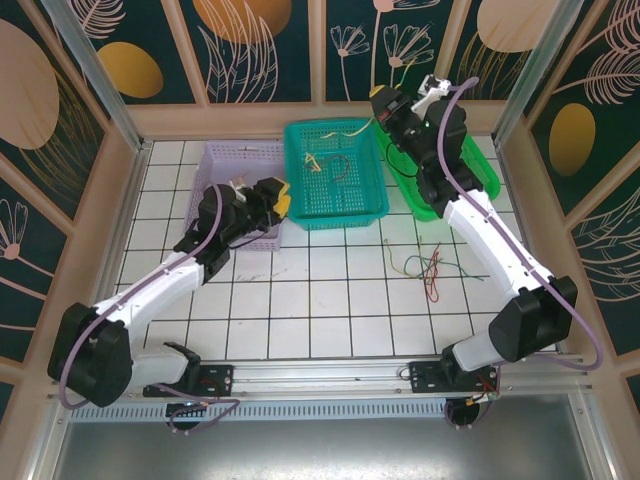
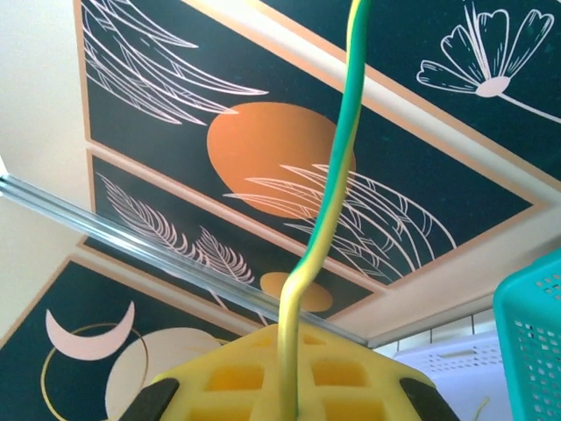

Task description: Untangle the cables

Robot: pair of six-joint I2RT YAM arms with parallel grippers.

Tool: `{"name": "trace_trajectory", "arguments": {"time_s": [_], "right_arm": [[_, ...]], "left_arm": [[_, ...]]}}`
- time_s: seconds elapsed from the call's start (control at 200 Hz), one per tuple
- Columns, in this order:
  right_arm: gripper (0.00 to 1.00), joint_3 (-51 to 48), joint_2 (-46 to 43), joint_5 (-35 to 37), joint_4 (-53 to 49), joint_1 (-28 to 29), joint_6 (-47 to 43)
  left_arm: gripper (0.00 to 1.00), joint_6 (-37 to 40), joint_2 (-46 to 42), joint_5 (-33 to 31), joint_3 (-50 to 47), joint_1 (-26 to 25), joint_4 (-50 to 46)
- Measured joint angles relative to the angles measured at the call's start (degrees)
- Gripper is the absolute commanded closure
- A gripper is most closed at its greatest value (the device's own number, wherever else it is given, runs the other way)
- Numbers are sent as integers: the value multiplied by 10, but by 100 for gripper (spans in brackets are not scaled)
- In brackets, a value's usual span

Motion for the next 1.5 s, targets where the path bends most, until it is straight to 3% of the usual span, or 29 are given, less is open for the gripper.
{"name": "trace_trajectory", "arguments": {"time_s": [0.24, 0.646, 1.281, 1.501], "right_arm": [[100, -40, -1, 7, 71, 0, 68], [100, -98, -14, 7, 143, 0, 119], [100, -209, -28, 30, 269, 5, 211], [100, -246, -49, 46, 287, 17, 239]], "left_arm": [[56, -122, 55, 4, 0, -11, 99], [50, -169, 85, -29, 7, -12, 170], [57, -175, 103, -37, 26, -12, 198], [70, -179, 114, -60, 26, -12, 212]]}}
